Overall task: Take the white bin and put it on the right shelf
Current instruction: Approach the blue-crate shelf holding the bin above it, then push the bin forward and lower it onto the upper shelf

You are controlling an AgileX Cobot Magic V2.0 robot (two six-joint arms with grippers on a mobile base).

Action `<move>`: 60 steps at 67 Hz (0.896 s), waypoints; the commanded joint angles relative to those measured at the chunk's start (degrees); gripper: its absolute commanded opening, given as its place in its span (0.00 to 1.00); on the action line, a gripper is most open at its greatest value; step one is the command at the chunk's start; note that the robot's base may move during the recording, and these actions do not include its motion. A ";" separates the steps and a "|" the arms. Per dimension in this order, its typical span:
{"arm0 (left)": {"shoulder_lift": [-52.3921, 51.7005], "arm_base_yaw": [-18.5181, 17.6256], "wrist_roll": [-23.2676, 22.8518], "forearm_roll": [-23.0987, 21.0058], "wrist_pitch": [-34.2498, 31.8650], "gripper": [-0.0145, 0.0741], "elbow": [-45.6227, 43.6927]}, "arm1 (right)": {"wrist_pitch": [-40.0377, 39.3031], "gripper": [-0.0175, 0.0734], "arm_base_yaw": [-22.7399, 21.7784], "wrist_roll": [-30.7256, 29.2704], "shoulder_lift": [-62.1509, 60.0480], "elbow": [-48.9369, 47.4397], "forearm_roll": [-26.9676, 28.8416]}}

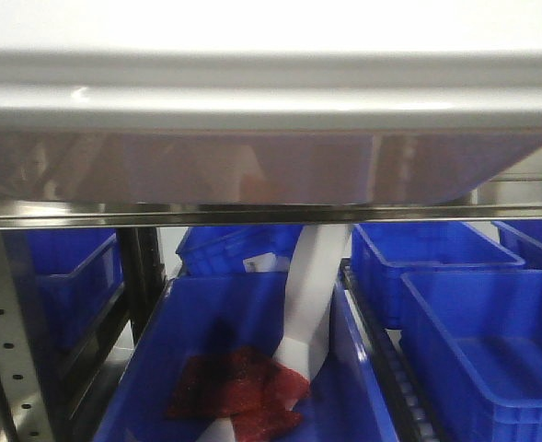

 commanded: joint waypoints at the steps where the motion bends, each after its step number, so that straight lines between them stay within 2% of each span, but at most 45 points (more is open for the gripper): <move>1: -0.35 -1.16 0.57 -10.49 6.77 0.45 -1.56 | 2.80 0.62 0.73 -0.30 -0.57 -1.83 14.08; 35: -0.35 -1.16 0.57 -10.69 6.77 0.45 -1.56 | 2.64 0.62 0.73 -0.30 -0.57 -1.83 16.87; 47: -0.35 -1.16 0.57 -10.72 4.70 0.45 -1.56 | 2.64 0.62 0.73 -0.30 -0.57 -1.83 17.14; 60: -0.35 -1.16 0.57 -12.10 4.62 0.45 -1.56 | 3.11 0.62 0.73 -0.30 -0.57 -1.83 20.69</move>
